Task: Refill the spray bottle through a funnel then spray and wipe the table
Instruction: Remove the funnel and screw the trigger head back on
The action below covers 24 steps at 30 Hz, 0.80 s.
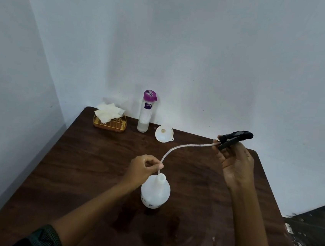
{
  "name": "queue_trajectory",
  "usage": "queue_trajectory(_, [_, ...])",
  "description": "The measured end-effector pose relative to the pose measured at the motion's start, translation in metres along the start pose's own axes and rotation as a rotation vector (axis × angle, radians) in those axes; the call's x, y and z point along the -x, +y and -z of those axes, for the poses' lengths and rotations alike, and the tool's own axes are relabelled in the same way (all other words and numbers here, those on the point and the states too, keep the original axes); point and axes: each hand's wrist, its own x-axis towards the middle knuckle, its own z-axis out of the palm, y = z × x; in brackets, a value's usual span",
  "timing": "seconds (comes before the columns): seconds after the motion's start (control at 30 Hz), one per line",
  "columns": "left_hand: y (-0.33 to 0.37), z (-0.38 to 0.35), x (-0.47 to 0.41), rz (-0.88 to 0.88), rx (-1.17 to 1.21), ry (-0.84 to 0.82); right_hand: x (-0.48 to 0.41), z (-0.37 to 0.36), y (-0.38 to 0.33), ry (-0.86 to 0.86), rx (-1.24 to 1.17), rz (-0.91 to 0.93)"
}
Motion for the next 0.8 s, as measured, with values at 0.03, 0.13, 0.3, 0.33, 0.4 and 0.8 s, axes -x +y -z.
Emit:
queue_trajectory(0.03, [-0.002,0.0,-0.001,0.008,-0.024,-0.019,0.0,0.0,0.0,0.006,0.005,-0.001])
queue_trajectory(0.13, [-0.006,-0.002,0.001,0.004,-0.1,-0.084,0.0,0.001,0.001,0.017,0.026,-0.008])
queue_trajectory(0.3, [0.003,-0.004,0.002,-0.083,0.064,-0.019,0.004,-0.001,0.003,0.004,0.07,-0.009])
queue_trajectory(0.33, [0.004,-0.004,0.001,-0.093,0.067,-0.005,0.005,-0.001,0.003,0.001,0.081,-0.007])
queue_trajectory(0.4, [0.001,-0.004,-0.001,-0.097,0.014,0.002,0.007,-0.002,0.003,-0.009,0.111,0.001])
queue_trajectory(0.8, [0.007,-0.004,-0.006,-0.138,0.041,-0.077,0.016,-0.017,0.012,-0.074,0.295,-0.021])
